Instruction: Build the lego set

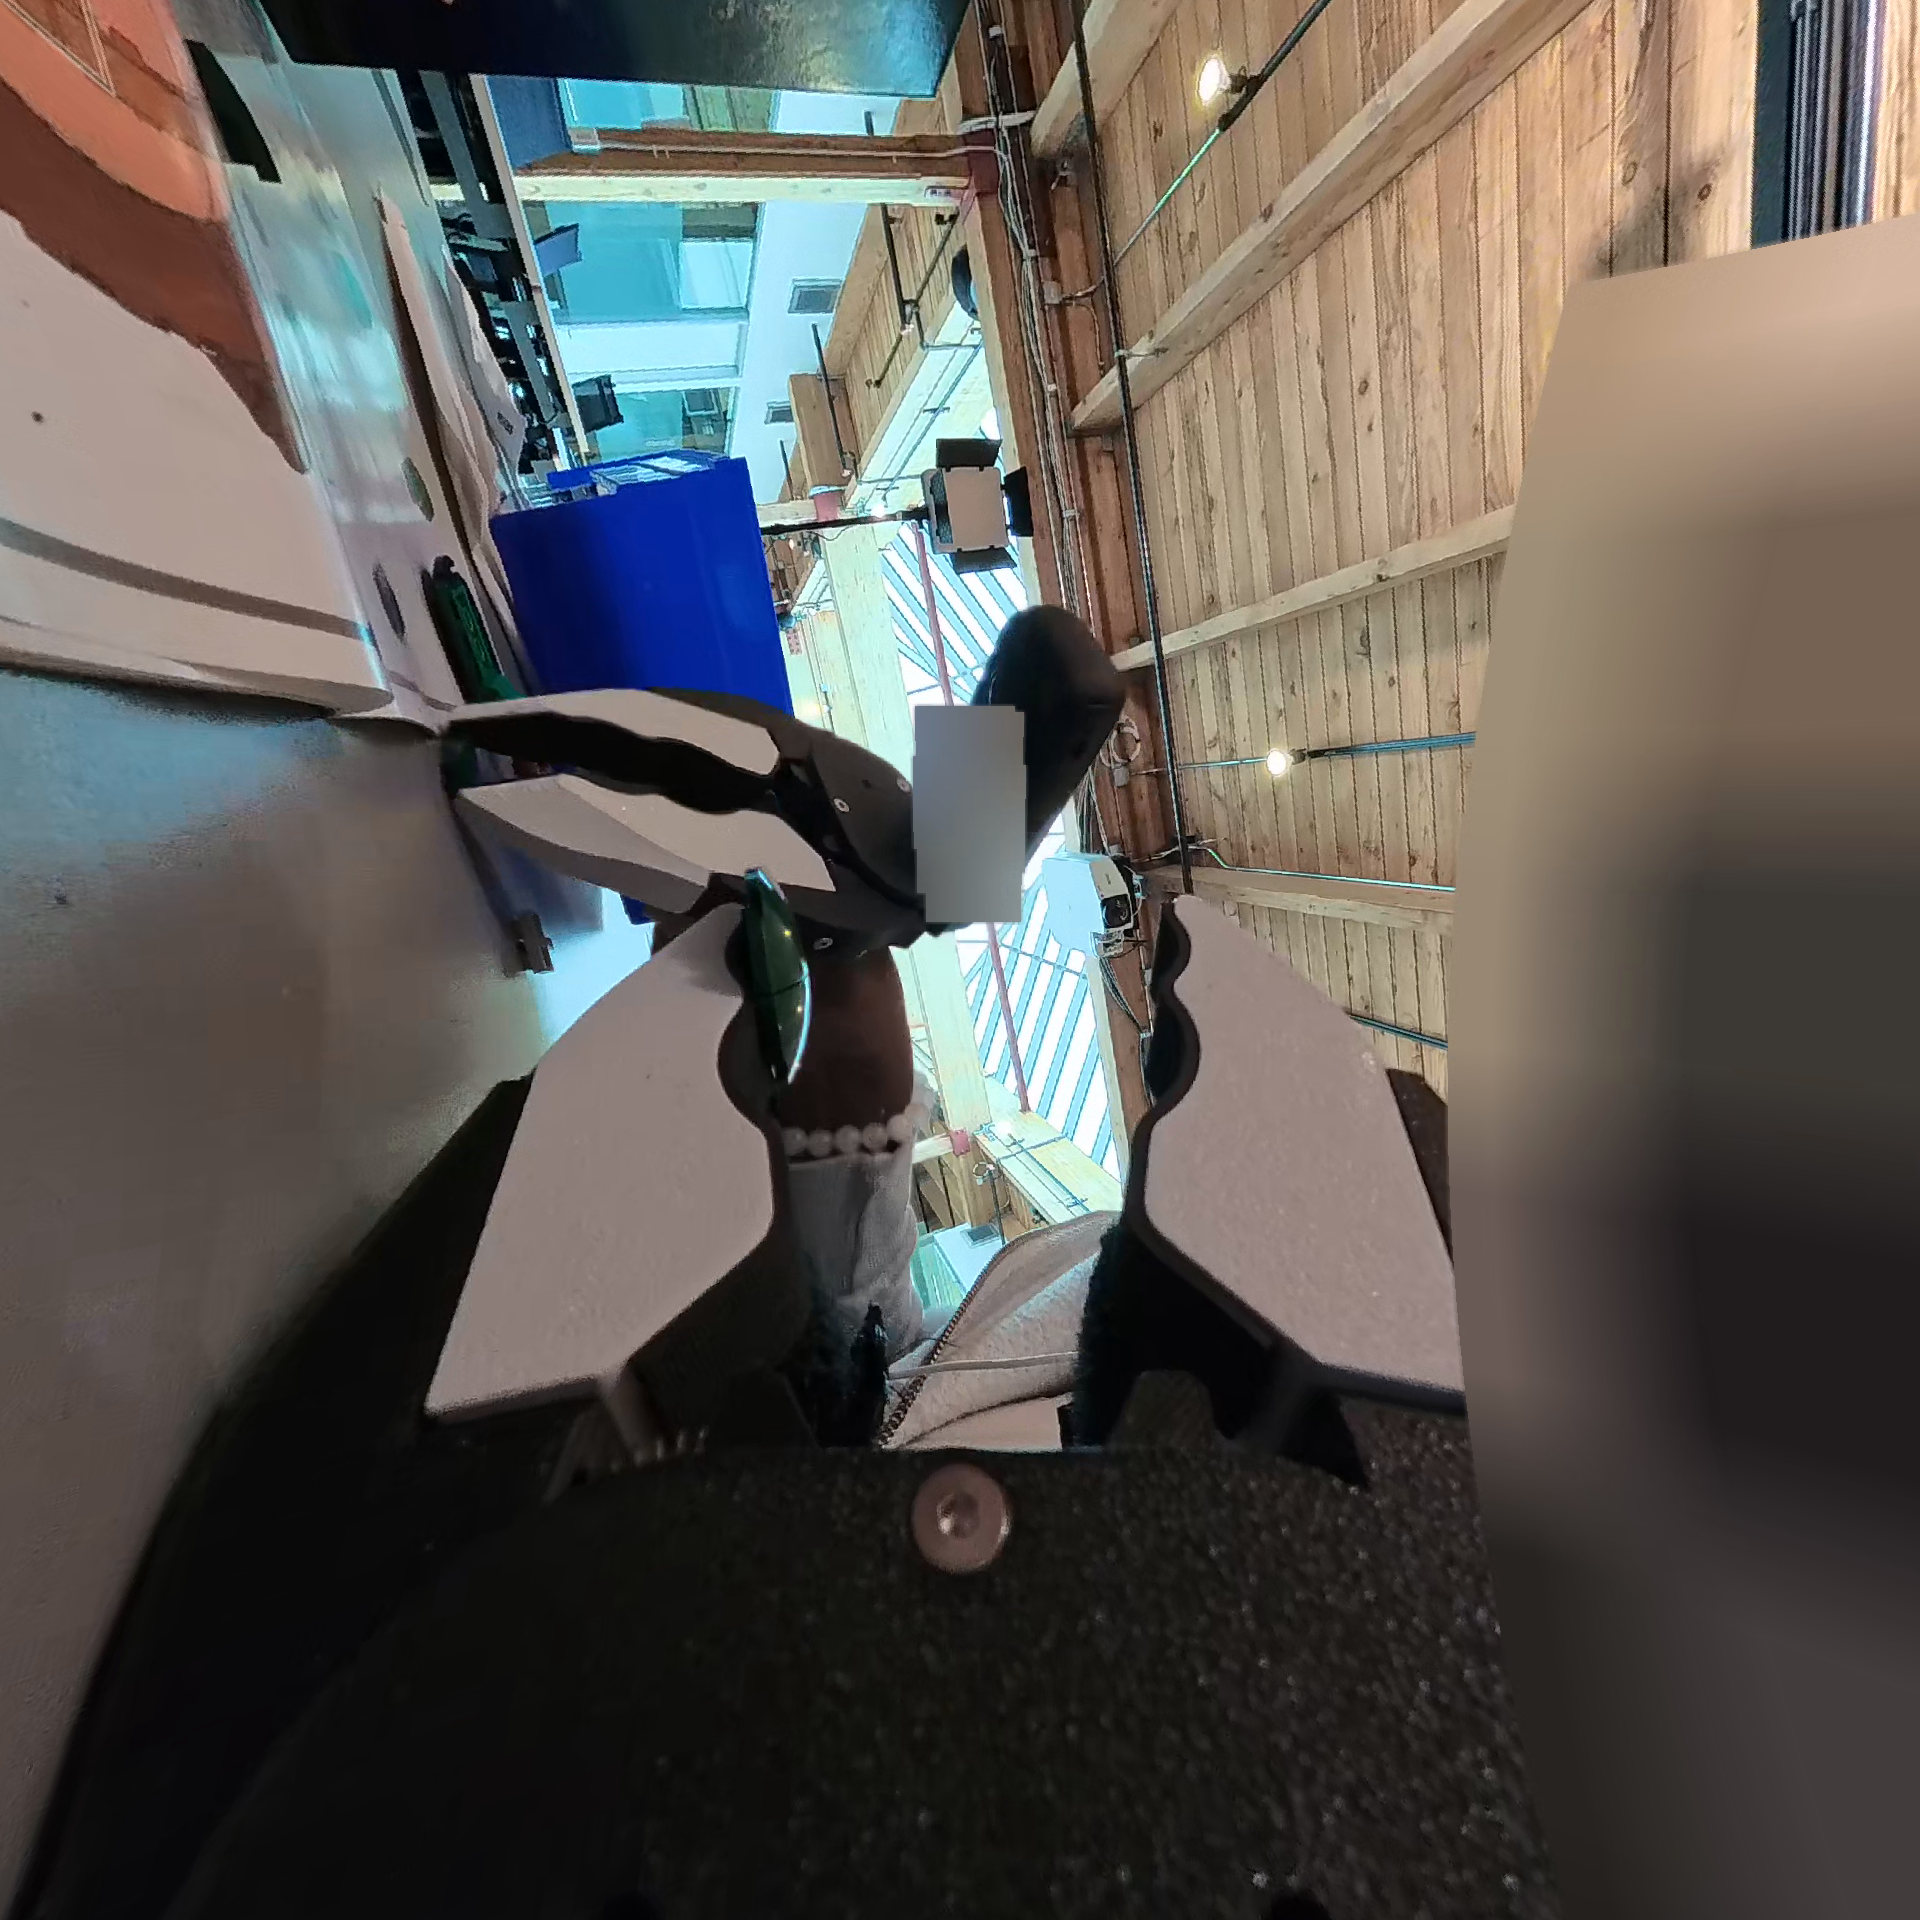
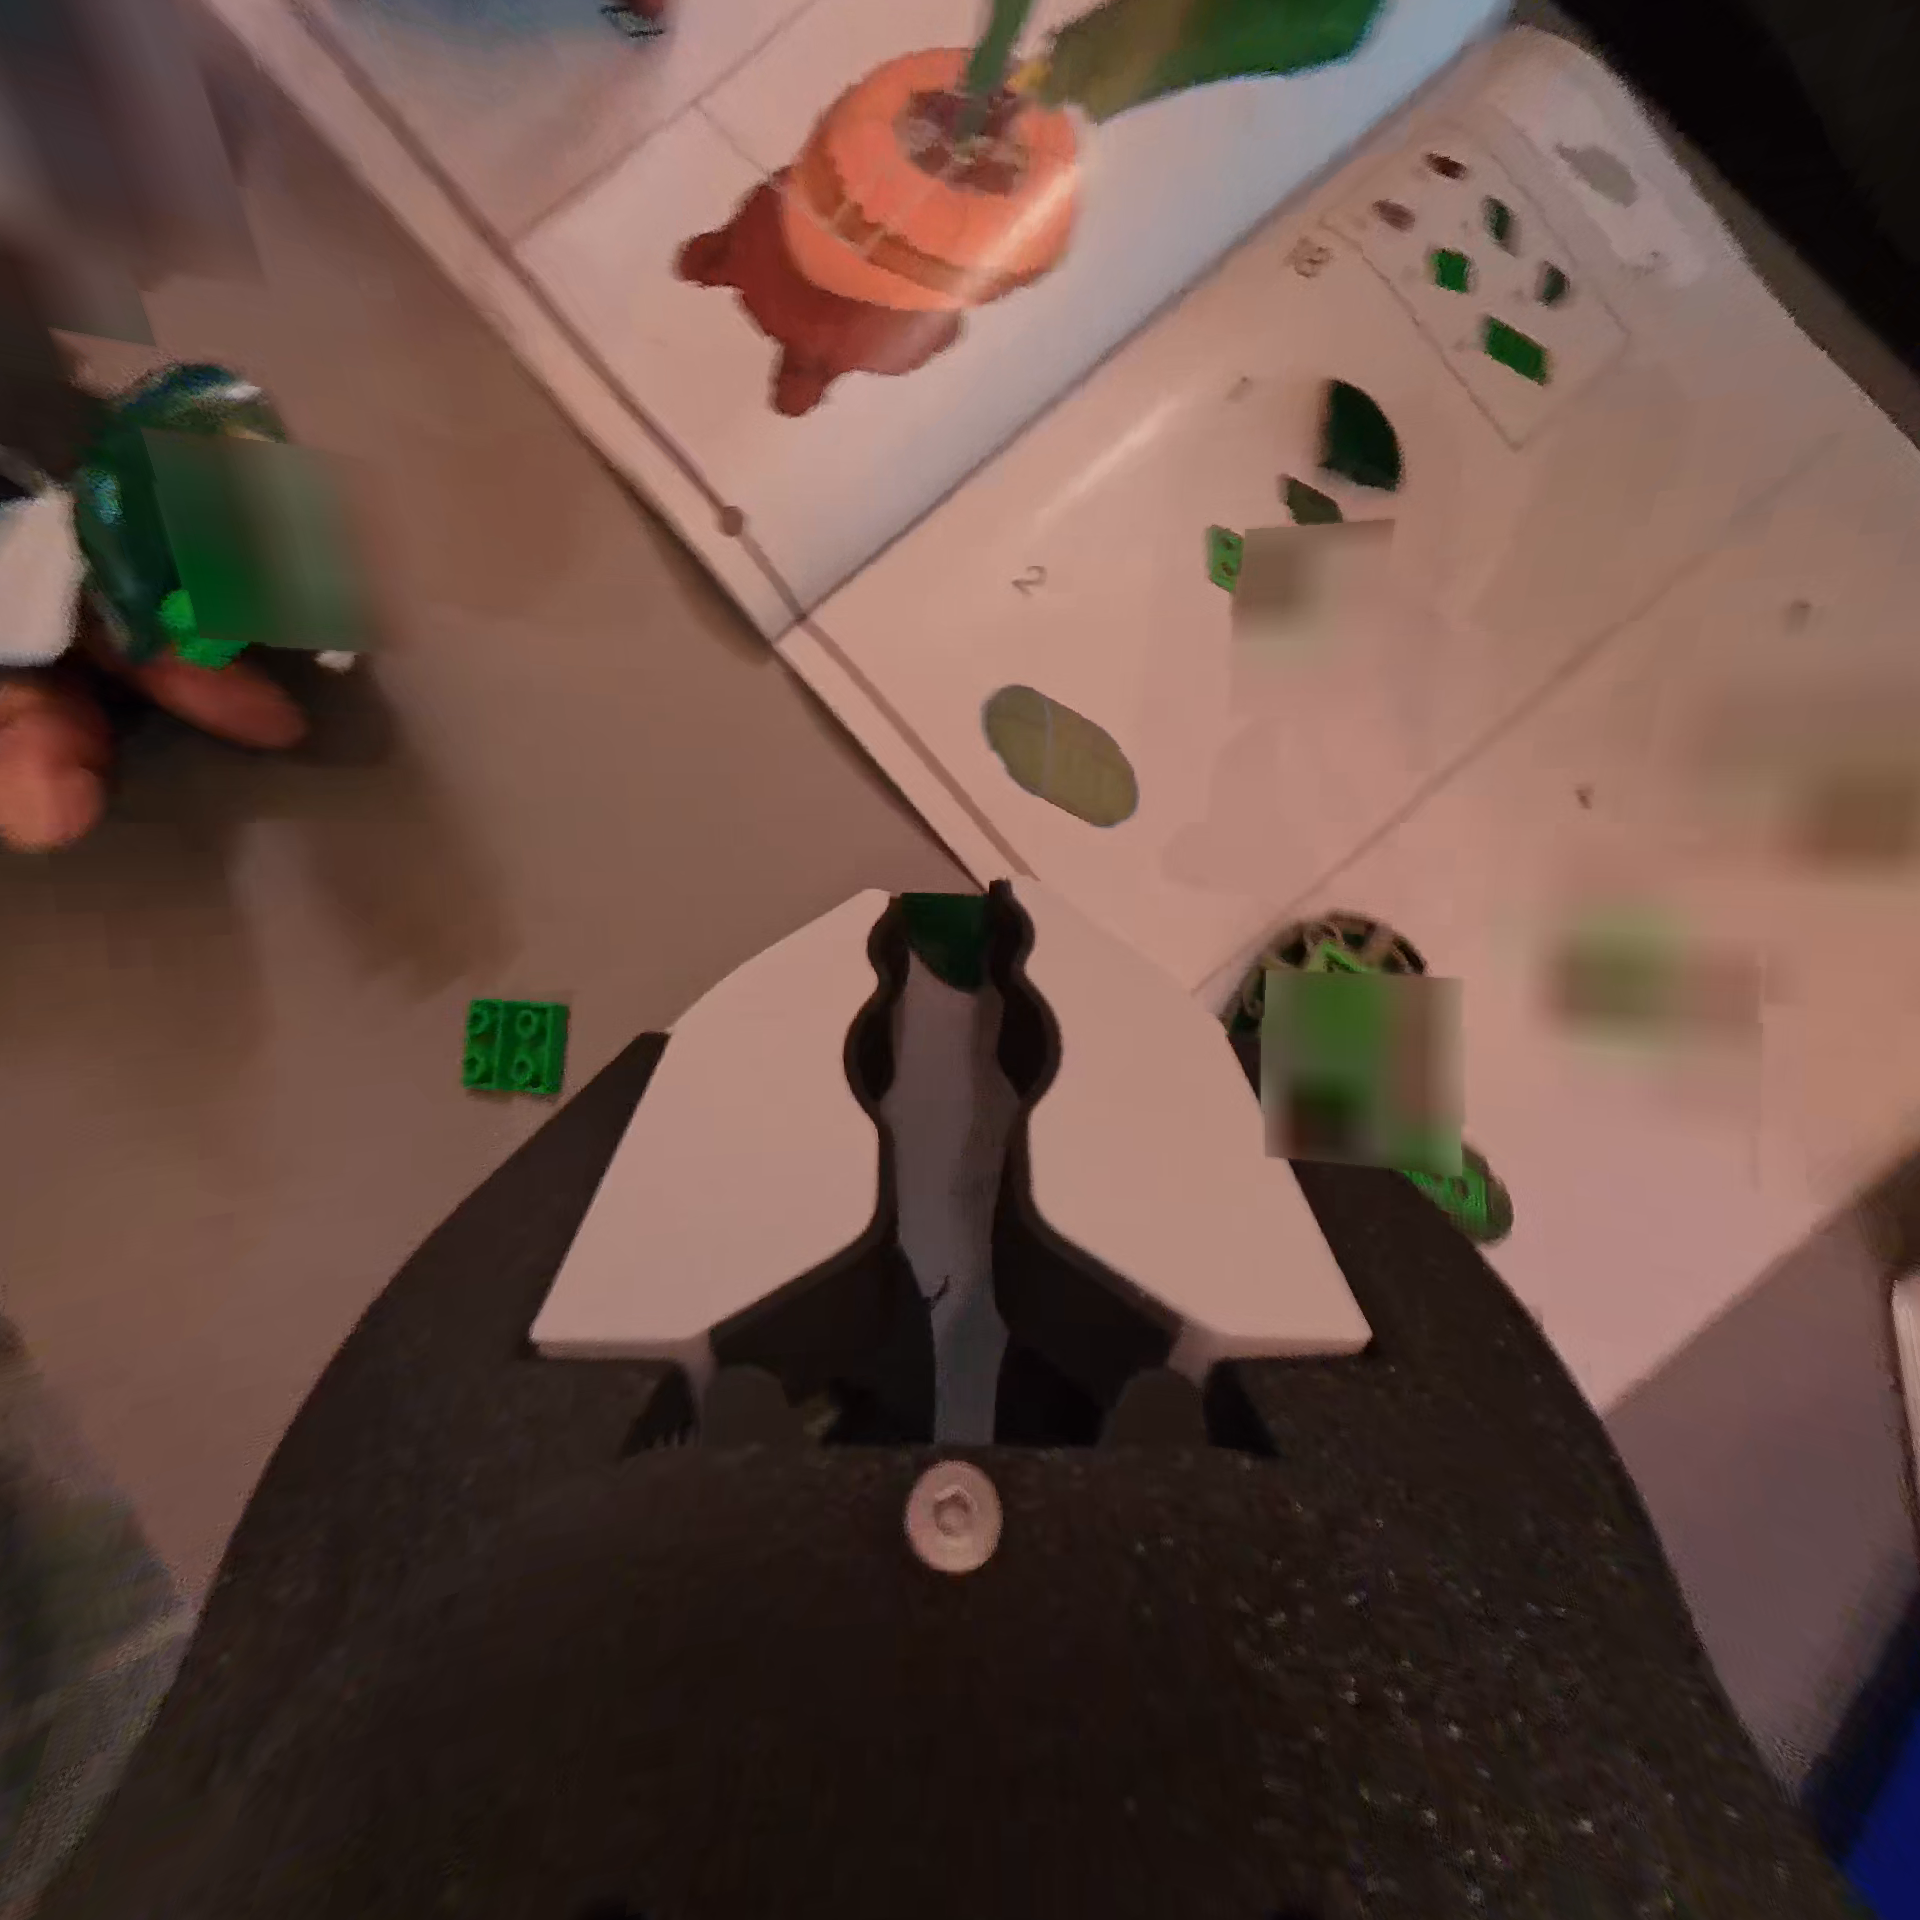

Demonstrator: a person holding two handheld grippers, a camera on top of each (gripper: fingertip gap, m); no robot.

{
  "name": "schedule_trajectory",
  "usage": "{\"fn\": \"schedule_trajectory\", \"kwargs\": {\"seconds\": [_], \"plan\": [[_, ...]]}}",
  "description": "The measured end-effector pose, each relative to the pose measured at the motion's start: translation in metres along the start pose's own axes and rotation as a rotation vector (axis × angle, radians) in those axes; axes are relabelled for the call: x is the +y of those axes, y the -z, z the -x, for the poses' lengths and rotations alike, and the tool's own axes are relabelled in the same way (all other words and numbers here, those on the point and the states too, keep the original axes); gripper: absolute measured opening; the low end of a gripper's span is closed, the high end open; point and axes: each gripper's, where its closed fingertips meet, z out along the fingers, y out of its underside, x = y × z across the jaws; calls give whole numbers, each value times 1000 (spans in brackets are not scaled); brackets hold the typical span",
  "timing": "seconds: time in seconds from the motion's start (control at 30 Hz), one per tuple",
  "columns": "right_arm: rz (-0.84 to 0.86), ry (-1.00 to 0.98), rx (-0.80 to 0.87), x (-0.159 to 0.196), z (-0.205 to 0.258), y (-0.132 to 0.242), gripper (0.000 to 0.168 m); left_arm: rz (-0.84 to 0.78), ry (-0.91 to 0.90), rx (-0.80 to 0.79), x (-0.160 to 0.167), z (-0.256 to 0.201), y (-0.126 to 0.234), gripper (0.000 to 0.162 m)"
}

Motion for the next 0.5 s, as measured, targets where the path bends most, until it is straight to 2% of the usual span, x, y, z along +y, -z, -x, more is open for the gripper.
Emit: {"fn": "schedule_trajectory", "kwargs": {"seconds": [0.13,0.2,0.27,0.37,0.43,0.5], "plan": [[52,464,-340,6,34,1,15,0,-1,0,0,0,0,70],[50,706,-415,6,42,2,15,-1,0,0,0,0,0,70],[73,824,-441,2,42,0,15,-3,0,0,0,0,0,70],[-31,811,-432,-14,42,6,22,-5,1,0,-1,0,0,70],[-162,682,-399,-27,45,17,26,-8,0,-1,-1,0,0,71],[-202,446,-246,-32,31,20,24,-11,-2,-1,-2,0,0,71]]}}
